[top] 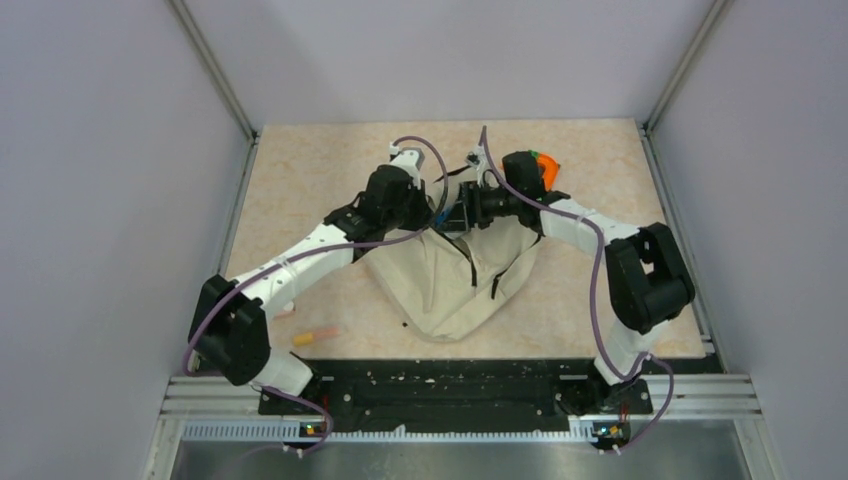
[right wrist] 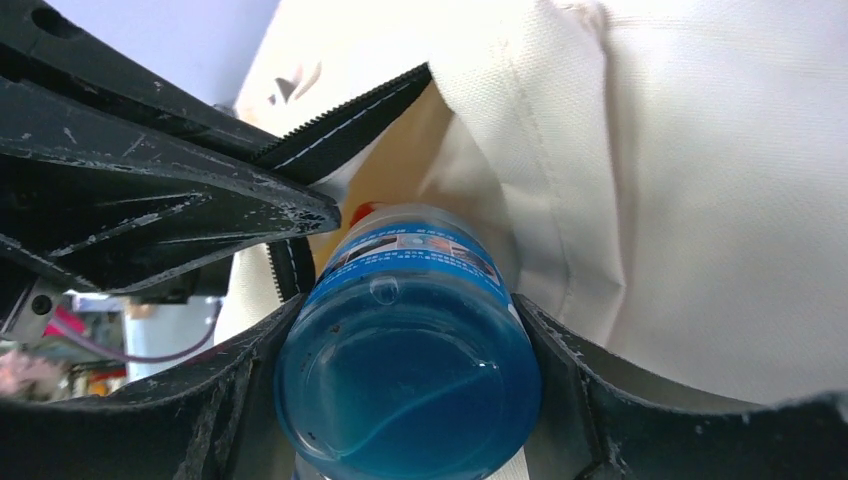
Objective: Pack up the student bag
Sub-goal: Place the stationery in the student bag.
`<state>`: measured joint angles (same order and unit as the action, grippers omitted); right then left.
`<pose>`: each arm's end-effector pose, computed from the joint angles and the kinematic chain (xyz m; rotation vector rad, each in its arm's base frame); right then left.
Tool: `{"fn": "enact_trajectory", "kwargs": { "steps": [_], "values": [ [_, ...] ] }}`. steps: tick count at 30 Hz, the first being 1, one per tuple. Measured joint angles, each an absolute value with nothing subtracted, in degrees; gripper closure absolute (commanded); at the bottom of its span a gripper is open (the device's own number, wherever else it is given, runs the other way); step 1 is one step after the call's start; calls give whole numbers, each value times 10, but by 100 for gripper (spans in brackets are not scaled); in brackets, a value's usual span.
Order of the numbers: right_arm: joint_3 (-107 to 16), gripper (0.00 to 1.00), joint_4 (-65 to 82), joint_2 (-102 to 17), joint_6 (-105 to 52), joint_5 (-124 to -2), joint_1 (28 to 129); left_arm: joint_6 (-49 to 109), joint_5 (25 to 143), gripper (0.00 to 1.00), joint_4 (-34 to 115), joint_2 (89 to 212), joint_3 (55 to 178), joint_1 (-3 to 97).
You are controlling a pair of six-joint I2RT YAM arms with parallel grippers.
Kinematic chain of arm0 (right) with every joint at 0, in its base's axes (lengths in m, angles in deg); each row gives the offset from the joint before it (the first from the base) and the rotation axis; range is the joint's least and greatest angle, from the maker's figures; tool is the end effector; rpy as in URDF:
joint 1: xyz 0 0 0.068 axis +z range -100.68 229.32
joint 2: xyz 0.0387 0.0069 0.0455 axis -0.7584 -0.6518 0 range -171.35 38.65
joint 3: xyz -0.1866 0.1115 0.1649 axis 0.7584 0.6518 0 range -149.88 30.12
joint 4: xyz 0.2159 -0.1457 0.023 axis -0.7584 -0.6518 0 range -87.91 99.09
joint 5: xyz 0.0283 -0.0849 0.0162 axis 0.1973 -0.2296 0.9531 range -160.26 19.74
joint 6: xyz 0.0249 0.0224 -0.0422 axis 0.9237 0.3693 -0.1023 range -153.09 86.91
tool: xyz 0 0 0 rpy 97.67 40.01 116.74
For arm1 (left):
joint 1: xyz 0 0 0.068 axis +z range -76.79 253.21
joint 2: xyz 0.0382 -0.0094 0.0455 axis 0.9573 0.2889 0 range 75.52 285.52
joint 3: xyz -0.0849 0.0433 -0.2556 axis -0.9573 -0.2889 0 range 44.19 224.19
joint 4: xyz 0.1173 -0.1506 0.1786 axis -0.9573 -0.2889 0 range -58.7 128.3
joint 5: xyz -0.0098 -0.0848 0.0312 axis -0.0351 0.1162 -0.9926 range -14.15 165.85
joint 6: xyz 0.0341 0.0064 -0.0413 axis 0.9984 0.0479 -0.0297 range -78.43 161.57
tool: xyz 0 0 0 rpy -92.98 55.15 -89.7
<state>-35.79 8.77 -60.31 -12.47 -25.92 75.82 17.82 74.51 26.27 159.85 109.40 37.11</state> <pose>0.3312 0.1927 0.2363 -0.5943 2.1696 1.2938 0.2742 -0.1989 0.2959 0.2192 2.1612 -0.5892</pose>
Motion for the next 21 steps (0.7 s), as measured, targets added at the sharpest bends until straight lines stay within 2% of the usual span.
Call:
{"fn": "enact_trajectory", "kwargs": {
  "steps": [3, 6, 11, 14, 21],
  "values": [
    [-365, 48, 94, -621, -114, -218, 756, 180, 751, 100, 271, 1597, 1088, 372],
    [-380, 29, 67, -626, -128, -215, 756, 180, 754, 100, 278, 1596, 1084, 373],
    [-387, 13, 28, -618, -154, -252, 759, 180, 756, 100, 280, 1594, 1082, 374],
    [-387, 10, 11, -598, -173, -293, 760, 181, 756, 100, 281, 1592, 1082, 374],
    [-366, 9, 6, -536, -206, -386, 761, 182, 756, 100, 283, 1586, 1077, 375]
  ]
}}
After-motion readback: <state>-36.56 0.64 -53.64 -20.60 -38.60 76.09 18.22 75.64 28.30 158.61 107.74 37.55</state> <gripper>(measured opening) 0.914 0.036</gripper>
